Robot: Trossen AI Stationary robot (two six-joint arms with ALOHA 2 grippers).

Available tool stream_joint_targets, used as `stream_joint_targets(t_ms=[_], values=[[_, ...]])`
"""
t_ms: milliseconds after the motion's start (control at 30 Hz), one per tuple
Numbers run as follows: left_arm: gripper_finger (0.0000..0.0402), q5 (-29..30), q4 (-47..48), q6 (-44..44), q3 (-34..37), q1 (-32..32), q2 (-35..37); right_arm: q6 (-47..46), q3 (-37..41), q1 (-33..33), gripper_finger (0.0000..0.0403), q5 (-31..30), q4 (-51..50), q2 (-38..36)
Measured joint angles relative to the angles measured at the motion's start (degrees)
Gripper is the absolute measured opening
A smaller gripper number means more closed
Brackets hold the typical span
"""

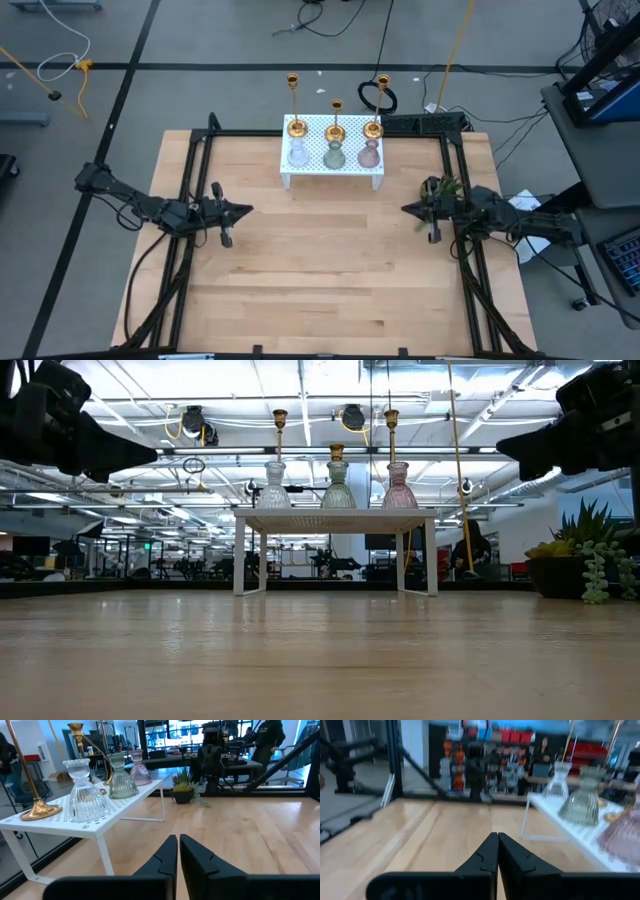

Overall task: Pick & Place candle stick holders
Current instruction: Return to Home Position

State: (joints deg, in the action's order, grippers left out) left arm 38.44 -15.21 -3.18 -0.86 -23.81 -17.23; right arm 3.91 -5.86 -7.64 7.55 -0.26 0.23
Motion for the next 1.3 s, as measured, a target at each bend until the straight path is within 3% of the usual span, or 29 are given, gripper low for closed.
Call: stream_joint_targets(t_ms=[133, 467, 800, 1300], values=[[0.0031, -0.2, 0.3, -0.1, 0.0, 0.0, 0.0, 0.3, 4.9, 0.0, 0.0001, 0.0, 8.3, 0.0], [0.0004, -3.7, 3.4, 2.6, 0.0, 0.0, 0.0, 1.2, 5.0, 0.0, 0.0001, -0.2, 6.5, 0.7], [0.0044, -3.5, 3.9, 3.3, 0.0, 0.0, 0.0, 1.3, 5.0, 0.0, 0.0004, -0.2, 6.0, 0.7], [0.0042, -3.4, 3.8, 3.5, 0.0, 0.0, 0.0, 1.3, 5.0, 0.0, 0.0002, -0.2, 6.0, 0.7]])
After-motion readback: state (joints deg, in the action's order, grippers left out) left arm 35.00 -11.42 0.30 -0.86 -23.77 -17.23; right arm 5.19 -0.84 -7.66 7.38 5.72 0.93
